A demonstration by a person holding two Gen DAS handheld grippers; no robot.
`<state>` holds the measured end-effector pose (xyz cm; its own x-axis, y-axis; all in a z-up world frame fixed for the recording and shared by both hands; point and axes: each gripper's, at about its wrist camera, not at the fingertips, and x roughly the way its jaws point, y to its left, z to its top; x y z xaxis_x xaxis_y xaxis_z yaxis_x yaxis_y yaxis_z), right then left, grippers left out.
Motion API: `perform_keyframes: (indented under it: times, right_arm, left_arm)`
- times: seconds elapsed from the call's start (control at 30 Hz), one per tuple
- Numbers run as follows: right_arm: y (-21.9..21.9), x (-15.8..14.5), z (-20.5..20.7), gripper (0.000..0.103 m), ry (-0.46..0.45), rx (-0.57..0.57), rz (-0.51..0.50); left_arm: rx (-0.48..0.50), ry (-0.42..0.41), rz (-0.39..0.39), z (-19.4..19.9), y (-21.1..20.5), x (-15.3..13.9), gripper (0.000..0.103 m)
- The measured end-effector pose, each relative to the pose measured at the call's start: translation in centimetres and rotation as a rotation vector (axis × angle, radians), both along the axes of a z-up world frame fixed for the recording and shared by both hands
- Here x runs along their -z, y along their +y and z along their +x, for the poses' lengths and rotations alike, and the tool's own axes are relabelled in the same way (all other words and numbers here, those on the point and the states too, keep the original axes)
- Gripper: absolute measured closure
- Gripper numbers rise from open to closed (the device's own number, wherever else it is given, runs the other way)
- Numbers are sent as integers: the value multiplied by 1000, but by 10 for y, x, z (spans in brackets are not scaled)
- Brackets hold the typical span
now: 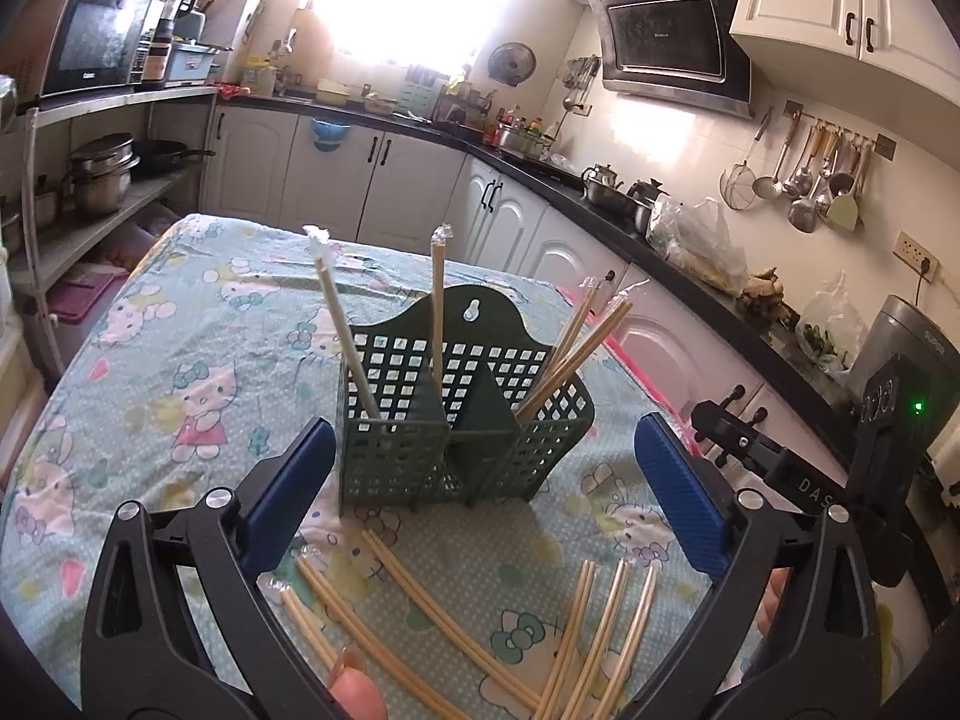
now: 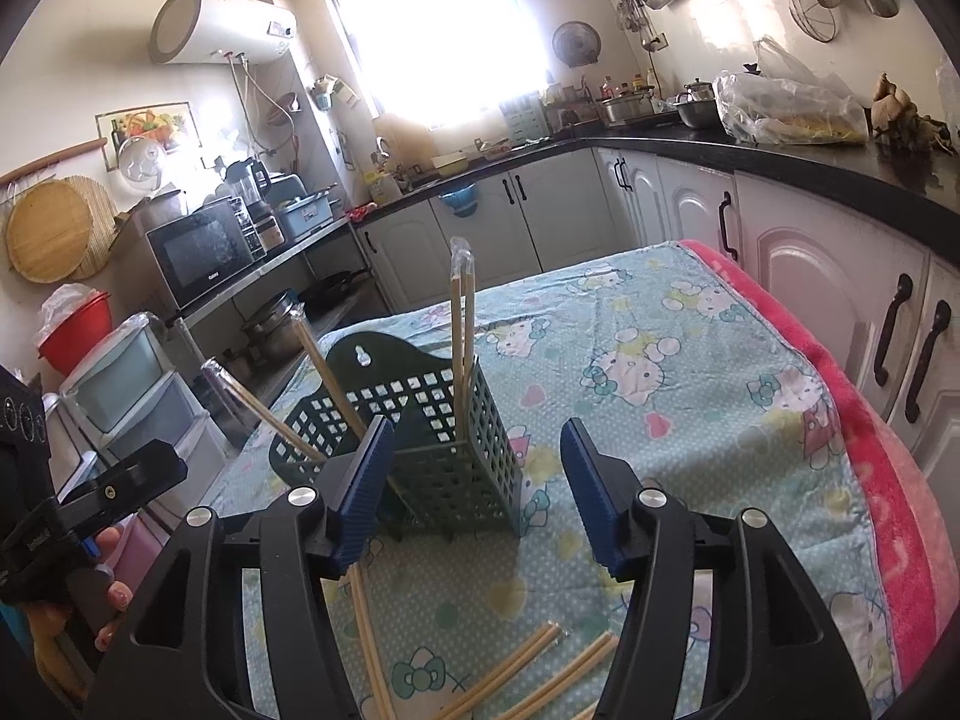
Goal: Organize utensils
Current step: 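Withdraw the left tool from the caddy toward the chopsticks on the cloth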
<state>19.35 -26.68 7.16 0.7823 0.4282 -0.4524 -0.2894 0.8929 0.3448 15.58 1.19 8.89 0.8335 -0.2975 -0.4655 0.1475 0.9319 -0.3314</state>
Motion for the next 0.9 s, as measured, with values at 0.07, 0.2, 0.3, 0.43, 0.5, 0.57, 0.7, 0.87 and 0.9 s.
perform_keyframes:
  times: [0.07, 0.2, 0.3, 0.43, 0.5, 0.57, 0.7, 0.87, 0.9]
  right_arm:
    - [0, 2, -4, 45, 2, 2, -6]
    - [-2, 5, -10, 44, 12, 3, -5]
    - [-1, 6, -14, 44, 13, 0, -11]
    - [1, 10, -20, 44, 22, -15, -16]
    - [1, 11, -23, 44, 20, -18, -22]
    - [1, 12, -25, 43, 21, -22, -19]
    - [4, 13, -30, 41, 22, -32, -24]
    - [8, 16, -33, 41, 29, -51, -36]
    - [9, 16, -33, 41, 31, -53, -39]
  left_arm:
    - [-1, 4, -4, -4, 2, 3, 11]
    - [-6, 16, -12, -11, 5, 9, 11]
    - [-16, 20, -5, -14, 7, 11, 11]
    - [-27, 31, -16, -18, 12, 14, 11]
    - [-36, 35, -14, -21, 15, 16, 11]
    - [-42, 37, -13, -23, 17, 16, 11]
    - [-57, 49, -11, -28, 22, 20, 11]
    - [-72, 71, 12, -31, 25, 30, 11]
    - [-72, 75, 11, -32, 26, 32, 11]
